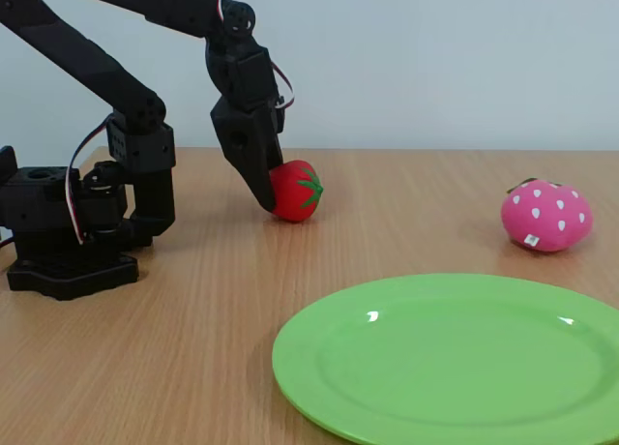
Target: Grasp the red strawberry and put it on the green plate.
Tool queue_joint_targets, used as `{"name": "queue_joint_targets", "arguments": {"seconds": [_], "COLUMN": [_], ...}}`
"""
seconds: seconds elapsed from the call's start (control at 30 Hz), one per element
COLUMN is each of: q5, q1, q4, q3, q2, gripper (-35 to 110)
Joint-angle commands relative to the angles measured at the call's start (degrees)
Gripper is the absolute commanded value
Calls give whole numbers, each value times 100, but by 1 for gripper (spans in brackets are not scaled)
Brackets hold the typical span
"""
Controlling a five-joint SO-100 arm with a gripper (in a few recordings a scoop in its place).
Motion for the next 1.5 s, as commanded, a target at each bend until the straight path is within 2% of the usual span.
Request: {"name": "queue_joint_targets", "arguments": {"seconds": [0.0, 0.63, 1.47], "q5": [9, 149, 158], "q1": [18, 387, 378], "q4": [9, 0, -281], "q3": [-26, -264, -483], "q2": [97, 237, -299], "gripper": [20, 41, 46]}}
